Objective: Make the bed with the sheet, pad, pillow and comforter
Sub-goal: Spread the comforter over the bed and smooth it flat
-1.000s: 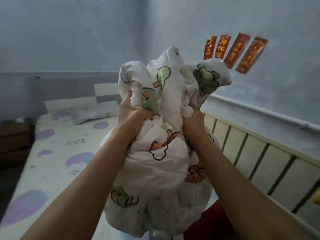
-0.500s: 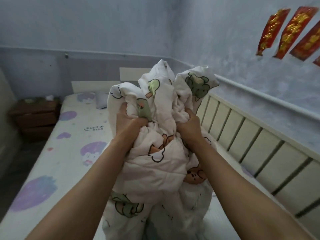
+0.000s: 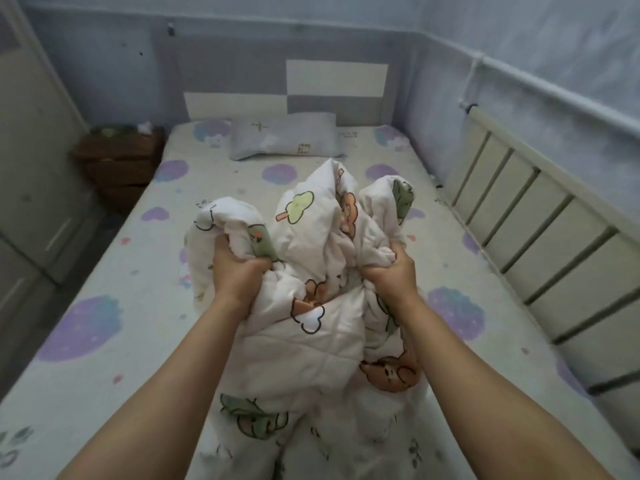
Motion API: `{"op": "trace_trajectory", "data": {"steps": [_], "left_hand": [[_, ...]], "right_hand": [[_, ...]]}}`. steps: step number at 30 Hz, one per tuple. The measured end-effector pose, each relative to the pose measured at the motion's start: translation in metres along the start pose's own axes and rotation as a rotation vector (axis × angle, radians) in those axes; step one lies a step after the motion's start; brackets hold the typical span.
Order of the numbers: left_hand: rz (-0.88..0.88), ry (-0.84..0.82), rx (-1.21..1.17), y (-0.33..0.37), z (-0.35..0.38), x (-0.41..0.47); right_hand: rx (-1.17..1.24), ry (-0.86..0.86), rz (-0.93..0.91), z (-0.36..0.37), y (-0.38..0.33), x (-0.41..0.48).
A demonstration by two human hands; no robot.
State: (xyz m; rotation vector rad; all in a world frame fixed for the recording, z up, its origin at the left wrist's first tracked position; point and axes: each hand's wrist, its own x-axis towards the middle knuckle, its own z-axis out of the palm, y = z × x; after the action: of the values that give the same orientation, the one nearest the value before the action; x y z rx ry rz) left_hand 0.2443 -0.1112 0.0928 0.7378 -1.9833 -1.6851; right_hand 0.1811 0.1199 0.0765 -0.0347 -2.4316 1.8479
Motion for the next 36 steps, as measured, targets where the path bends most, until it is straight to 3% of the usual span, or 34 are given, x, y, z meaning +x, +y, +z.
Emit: {"op": "trace_trajectory", "data": {"steps": [3, 9, 12, 18, 23, 28, 31, 33, 36], "left_hand": [[-0.045, 0.107, 0.022, -0.023, 0.03, 0.022], [-0.038, 0.289, 0.077, -0.026, 0.051, 0.067], [-0.056, 0.33, 0.111, -0.026, 0.062, 0.089], [-0.037, 0.218, 0.17, -0.044, 0.103, 0.11], [0.101, 0.218, 0.109, -0.027, 0.122, 0.17], [0.259, 0.316, 0.204, 0.024, 0.142, 0.252], [0.264, 0.169, 0.245, 0.03, 0.156, 0.285], [0.159, 0.017, 0.217, 0.022, 0.166, 0.305], [0.012, -0.155, 0.373, -0.016, 0.18, 0.309]], "right_hand": [[-0.043, 0.035, 0.08, -0.015, 0.042, 0.046], [-0.119, 0.273, 0.245, -0.044, 0.076, 0.132], [-0.131, 0.204, 0.218, -0.036, 0.083, 0.16], [-0.17, 0.082, 0.221, -0.004, 0.107, 0.179], [-0.18, 0.145, 0.112, 0.014, 0.092, 0.232], [-0.193, 0.225, -0.133, 0.041, 0.041, 0.315], [-0.197, 0.124, -0.212, 0.059, 0.02, 0.356], [-0.16, -0.075, -0.133, 0.073, 0.019, 0.379], [-0.259, -0.244, -0.088, 0.085, 0.042, 0.382]]}}
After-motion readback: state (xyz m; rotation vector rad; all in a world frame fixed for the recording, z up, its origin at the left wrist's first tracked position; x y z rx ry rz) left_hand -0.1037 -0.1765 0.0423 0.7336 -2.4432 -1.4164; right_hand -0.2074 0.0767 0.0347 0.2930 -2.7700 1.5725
